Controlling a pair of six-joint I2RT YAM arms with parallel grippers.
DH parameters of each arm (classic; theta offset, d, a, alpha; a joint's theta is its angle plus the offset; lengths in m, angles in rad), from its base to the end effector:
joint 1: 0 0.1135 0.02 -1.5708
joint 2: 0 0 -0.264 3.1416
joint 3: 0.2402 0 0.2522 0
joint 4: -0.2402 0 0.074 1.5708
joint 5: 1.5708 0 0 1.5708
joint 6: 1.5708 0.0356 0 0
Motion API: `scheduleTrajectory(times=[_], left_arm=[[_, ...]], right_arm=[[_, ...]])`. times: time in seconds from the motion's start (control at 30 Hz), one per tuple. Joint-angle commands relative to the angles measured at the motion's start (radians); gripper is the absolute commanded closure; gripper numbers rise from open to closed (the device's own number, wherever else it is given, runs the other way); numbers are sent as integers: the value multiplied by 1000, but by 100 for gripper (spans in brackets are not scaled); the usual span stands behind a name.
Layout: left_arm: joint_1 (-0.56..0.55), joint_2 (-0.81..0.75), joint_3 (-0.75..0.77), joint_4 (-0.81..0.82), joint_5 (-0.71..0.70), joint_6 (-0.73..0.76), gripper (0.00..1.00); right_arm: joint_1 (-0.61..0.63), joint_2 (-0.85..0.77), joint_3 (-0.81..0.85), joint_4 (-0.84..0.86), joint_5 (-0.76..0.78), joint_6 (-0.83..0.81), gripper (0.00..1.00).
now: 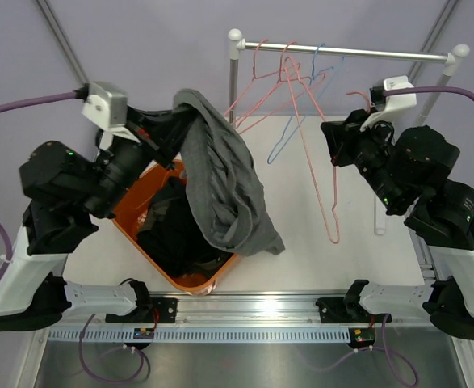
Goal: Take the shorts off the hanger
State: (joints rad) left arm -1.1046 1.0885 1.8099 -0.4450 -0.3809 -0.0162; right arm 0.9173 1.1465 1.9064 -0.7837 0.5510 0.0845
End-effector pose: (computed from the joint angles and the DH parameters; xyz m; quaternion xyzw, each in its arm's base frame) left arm 0.0769 -0.1234 0.5834 0.1773 0.5847 -0.3197 0.7242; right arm 0.1071 0.1092 0.5638 -0.1047 0.7065 0.1521 0.6832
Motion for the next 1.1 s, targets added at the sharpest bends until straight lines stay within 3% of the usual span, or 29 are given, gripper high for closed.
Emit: scheduleTrajectory(times=[0.0,0.13,0.27,0.77,0.93,1.07], left_arm=[[0,1,114,191,-99,107,100],[2,-22,137,321,-116,201,100],[2,-6,180,310,-147,248,100],[2,-99,40,333,-211,271,100],[2,-148,-134,312,-352,205,99],[11,-200,-372,214,-458,72,99]], right_arm=[[9,-53,-17,23,76,-15,100],[9,-80,-41,17,105,-14,100],[11,-102,-56,8,119,-6,100],[11,-120,-69,-11,207,-12,100],[11,-136,-89,-20,245,-12,100],[11,-154,-106,-23,270,-14,100]])
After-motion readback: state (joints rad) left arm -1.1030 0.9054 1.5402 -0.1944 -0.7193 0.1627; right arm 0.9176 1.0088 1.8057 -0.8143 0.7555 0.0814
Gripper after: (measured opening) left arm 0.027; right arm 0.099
